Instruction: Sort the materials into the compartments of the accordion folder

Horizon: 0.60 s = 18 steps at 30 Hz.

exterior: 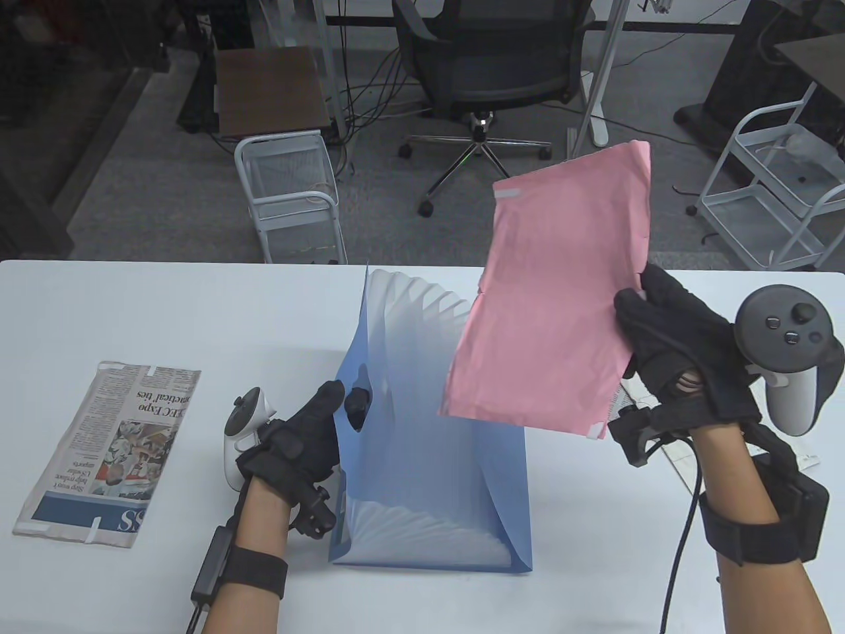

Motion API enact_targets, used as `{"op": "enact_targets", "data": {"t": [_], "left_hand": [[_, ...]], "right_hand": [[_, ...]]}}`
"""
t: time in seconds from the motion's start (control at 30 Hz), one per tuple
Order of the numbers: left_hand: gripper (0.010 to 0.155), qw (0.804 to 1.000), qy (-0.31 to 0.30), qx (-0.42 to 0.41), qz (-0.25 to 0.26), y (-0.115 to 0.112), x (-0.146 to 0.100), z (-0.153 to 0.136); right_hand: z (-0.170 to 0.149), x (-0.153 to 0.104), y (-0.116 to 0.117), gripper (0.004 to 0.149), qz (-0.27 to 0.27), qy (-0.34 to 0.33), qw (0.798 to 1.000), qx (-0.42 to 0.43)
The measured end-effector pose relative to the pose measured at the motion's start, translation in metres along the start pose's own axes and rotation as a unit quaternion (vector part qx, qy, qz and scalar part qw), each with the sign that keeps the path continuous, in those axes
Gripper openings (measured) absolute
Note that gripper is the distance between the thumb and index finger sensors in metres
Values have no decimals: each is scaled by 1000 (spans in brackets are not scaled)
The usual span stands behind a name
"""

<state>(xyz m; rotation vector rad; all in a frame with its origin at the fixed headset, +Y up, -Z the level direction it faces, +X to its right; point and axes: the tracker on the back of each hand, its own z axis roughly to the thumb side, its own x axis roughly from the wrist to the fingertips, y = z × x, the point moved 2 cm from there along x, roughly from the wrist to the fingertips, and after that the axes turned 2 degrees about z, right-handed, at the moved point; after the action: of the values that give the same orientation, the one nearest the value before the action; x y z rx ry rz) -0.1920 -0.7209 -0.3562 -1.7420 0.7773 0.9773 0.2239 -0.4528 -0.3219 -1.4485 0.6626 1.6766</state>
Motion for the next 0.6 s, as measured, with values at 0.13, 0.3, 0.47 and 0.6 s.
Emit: {"op": "enact_targets", "data": {"t": [0.13,0.3,0.47,0.6], "left_hand": [[80,1000,0,2,0,0,0,0],[80,1000,1,5,1,0,0,-1],[80,1000,0,4,2,-1,0,-1],[81,1000,-1,4,4,0,0,-1]], "right_hand": [[17,2,21,50,15,-22,1000,-7],[23,4,39,50,34,-25,998,-41],[21,5,58,50,62,-19,995,-77],[22,3,66,51,80,-17,993,-81]]}}
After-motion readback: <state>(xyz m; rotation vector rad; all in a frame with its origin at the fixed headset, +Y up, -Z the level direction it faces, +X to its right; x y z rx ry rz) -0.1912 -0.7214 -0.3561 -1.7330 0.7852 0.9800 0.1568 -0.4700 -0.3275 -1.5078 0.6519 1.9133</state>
